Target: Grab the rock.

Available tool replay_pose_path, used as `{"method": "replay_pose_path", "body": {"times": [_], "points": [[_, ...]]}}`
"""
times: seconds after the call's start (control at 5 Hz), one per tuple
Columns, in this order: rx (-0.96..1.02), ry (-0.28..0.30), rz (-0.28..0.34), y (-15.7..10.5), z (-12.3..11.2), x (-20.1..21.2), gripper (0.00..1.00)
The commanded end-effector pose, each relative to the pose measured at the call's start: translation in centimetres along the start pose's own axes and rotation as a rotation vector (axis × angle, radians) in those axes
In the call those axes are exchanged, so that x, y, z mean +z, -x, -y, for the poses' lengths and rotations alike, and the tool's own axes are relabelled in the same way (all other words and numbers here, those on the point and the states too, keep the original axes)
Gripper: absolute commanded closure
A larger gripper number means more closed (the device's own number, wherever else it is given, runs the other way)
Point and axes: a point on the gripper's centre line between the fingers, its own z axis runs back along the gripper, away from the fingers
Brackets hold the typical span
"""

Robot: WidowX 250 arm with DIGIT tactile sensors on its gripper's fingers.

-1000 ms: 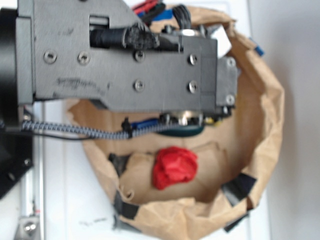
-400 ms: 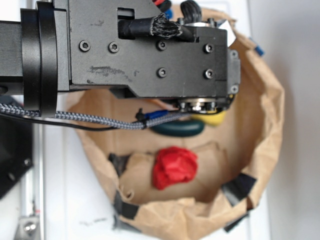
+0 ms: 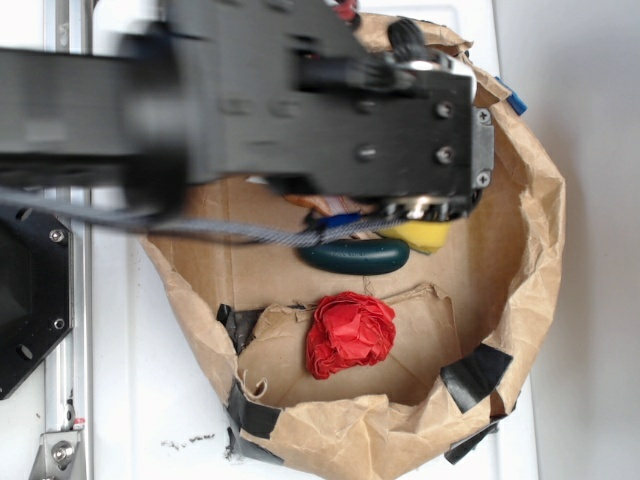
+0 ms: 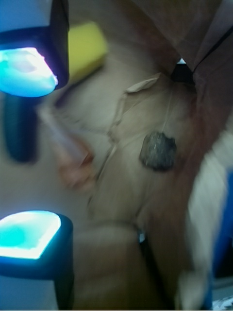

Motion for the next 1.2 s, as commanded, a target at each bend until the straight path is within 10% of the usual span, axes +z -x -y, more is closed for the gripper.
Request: {"method": "replay_pose_path", "body": {"times": [0.0,1.0], "points": [[0.106,0.015,0.091,-1.9,-0.6,-2.3,0.0],[0.176,0.038,0.167,-3.6,-2.7,-2.7,0.0]]}}
